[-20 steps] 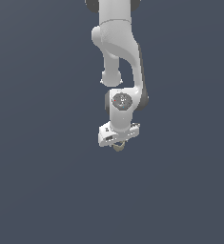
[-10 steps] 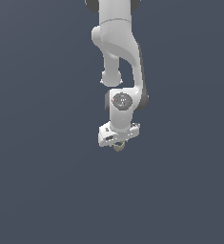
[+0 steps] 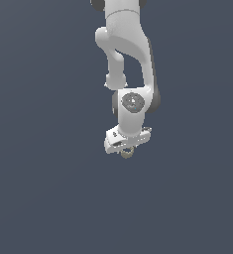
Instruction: Pick up the object and move it to a goal position.
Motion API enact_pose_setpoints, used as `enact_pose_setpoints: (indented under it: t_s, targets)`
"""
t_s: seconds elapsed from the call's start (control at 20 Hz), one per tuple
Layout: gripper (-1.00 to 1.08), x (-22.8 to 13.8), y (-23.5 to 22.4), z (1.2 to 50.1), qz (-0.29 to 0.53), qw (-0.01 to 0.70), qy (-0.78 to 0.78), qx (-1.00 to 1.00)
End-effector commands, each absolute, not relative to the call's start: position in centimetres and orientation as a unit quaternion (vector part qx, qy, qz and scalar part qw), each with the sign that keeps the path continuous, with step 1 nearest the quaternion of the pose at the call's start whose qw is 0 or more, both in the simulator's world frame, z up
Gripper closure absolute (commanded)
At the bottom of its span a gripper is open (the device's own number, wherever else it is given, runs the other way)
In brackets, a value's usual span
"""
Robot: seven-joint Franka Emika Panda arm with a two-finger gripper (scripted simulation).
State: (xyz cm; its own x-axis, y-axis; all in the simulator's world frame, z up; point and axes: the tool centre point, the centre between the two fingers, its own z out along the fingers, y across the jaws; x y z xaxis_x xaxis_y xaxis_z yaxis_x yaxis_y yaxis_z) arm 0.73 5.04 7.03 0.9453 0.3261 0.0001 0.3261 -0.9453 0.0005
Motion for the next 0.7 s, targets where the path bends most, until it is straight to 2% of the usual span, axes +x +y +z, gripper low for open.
enact_pose_setpoints:
  t_s: [0.0, 0.65]
  targets:
    - [1.08, 1.6, 5.7, 8.4, 0.0, 0.0, 0.166, 0.986]
    - [1.08, 7.4, 10.1, 17.1, 0.0, 0.0, 0.166, 0.986]
